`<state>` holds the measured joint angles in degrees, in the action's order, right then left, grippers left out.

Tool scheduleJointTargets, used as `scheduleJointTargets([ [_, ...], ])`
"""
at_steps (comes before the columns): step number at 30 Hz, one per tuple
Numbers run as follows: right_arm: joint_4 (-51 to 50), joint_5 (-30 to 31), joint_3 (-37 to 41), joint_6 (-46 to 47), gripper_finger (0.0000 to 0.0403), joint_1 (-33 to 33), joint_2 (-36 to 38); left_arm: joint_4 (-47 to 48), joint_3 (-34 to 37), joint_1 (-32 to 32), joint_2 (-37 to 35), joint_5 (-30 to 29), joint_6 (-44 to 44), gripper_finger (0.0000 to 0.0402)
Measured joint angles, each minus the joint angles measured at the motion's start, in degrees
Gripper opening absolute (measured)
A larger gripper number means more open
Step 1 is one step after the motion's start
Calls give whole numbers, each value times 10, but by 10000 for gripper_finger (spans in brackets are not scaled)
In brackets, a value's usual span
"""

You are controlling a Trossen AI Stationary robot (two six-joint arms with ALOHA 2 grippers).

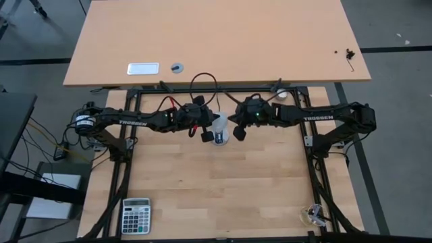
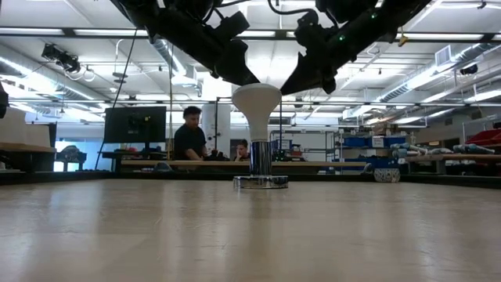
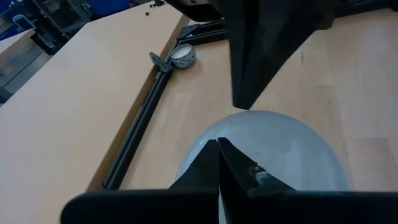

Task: Screw lightbulb
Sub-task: Insert the lightbulb into the silver lamp socket

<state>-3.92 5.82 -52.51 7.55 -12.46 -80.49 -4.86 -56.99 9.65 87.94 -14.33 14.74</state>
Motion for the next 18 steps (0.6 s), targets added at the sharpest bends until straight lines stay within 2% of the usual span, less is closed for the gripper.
scheduleJointTargets([
  [3, 0, -5, 0, 0, 10, 3, 0, 0, 0, 0, 0, 0, 0, 0],
  [14, 0, -97, 0, -2, 10, 44, 0, -1, 0, 0, 0, 2, 0, 0],
  [16, 0, -98, 0, -7, 10, 53, 0, 0, 0, 0, 0, 2, 0, 0],
  [18, -1, -62, 0, -10, 10, 59, 5, -1, 0, 0, 0, 2, 0, 0],
])
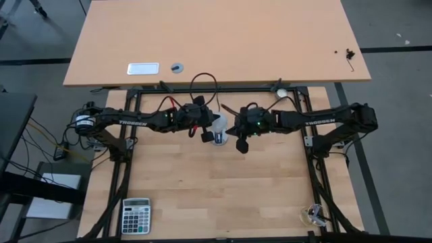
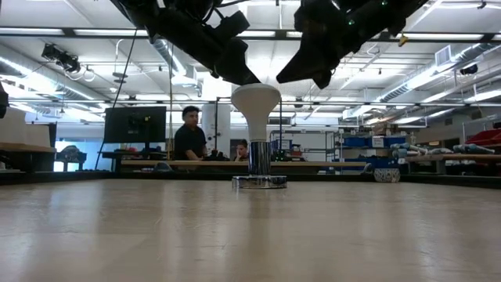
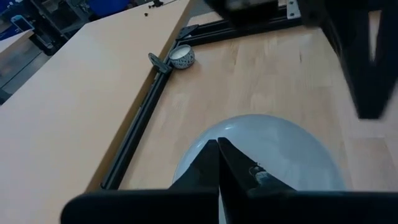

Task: Screw lightbulb
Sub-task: Insert the lightbulb into the silver lamp socket

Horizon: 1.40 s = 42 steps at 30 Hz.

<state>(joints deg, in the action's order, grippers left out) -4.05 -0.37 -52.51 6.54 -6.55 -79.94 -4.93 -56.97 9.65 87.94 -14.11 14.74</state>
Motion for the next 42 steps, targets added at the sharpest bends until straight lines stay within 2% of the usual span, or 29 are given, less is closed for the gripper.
scheduleJointTargets([
  [3, 2, 71, 0, 6, 10, -10, 8, 0, 0, 0, 0, 0, 0, 0],
  [6, -2, 86, 0, 12, 10, -33, 8, 0, 0, 0, 0, 5, 0, 0],
  [12, -13, 80, 0, 11, 10, -61, 3, -4, 0, 0, 0, 7, 0, 0],
  [18, -12, 57, 0, 8, 10, -62, 3, -14, 1, 0, 1, 30, 0, 0],
  [26, -17, 32, 0, 9, 10, -62, 3, -15, 1, 0, 1, 30, 0, 0],
  [42, -19, 32, 0, 10, 10, -66, 3, -16, 1, 0, 1, 30, 0, 0],
])
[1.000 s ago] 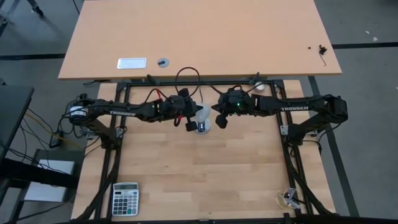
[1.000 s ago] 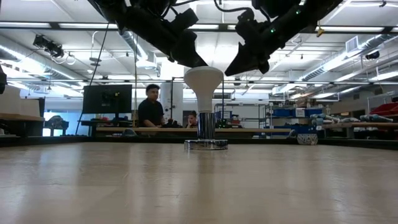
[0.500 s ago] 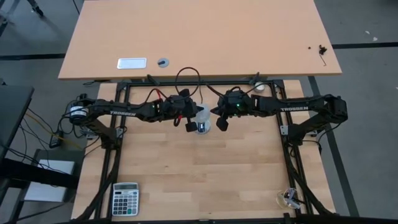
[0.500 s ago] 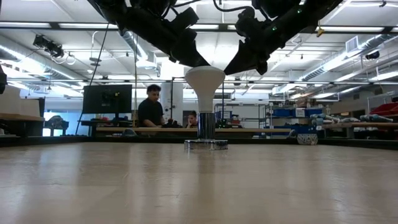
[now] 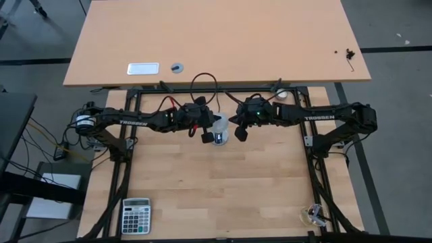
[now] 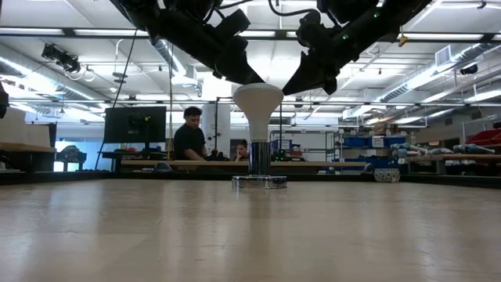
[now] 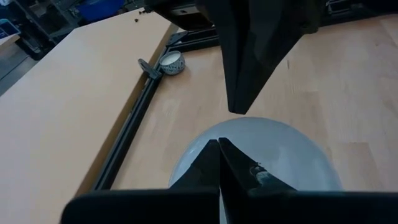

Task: Screw lightbulb
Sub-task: Insert the lightbulb into the silver lamp socket

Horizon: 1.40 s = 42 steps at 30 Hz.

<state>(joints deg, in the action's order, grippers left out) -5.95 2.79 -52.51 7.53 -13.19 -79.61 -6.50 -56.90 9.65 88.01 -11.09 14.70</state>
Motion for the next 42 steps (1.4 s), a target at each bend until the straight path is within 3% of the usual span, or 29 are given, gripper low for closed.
scheduleJointTargets([
  [6, 13, -4, 0, -5, 10, -20, 0, 0, 0, 0, 0, 0, 0, 0],
  [13, 26, -70, 0, -10, 10, -39, 0, 0, 0, 0, 0, 0, 0, 0],
  [33, 46, -87, -2, -13, 10, -43, -28, 6, -1, 0, -1, -5, 0, 0],
  [42, 37, -129, -1, 4, 10, -37, -27, 7, -1, 0, -1, -2, 0, 0],
])
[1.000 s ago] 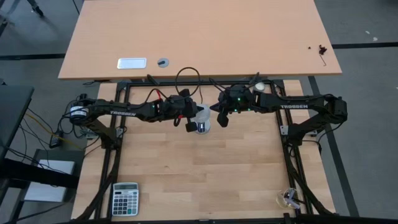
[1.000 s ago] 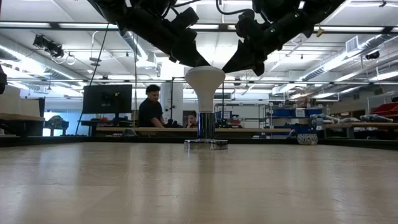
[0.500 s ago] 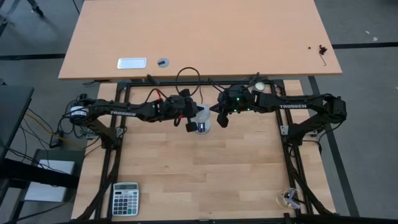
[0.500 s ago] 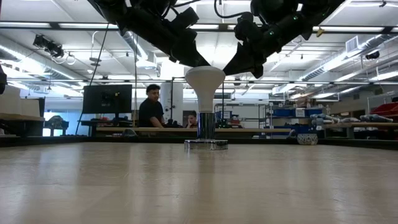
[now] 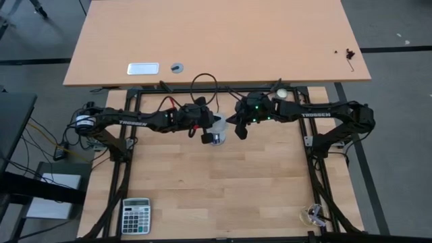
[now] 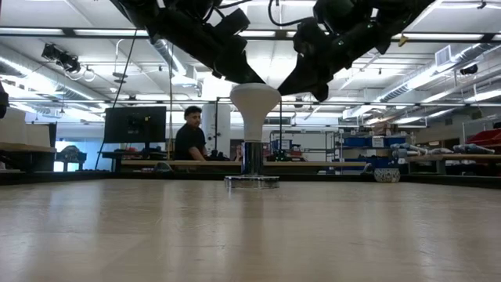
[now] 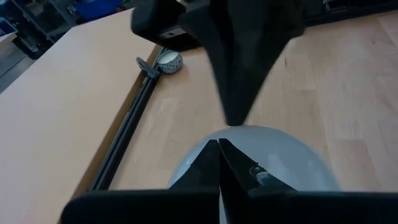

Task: Screw lightbulb
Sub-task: Insert the lightbulb into the silver lamp socket

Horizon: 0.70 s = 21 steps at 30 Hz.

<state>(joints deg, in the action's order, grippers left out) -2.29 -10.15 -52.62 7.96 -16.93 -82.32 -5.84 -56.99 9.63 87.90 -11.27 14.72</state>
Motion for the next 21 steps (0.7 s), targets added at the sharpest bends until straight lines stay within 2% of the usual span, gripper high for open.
scheduleJointTargets([
  [7, -1, -39, 2, -1, 10, 25, -2, -1, 0, 0, 0, -1, 0, 0],
  [11, 3, -39, 2, -5, 10, 37, 4, 1, 0, 0, 0, -6, 0, 0],
  [13, 11, -14, 2, -5, 10, 38, 14, 5, 0, 0, 0, -9, 0, 0],
  [17, 10, 73, 2, -6, 11, 26, 22, 8, -1, 0, 0, -9, 0, 0],
  [21, 13, 73, 2, -6, 11, 9, 15, 8, -1, 0, 0, -9, 0, 0],
])
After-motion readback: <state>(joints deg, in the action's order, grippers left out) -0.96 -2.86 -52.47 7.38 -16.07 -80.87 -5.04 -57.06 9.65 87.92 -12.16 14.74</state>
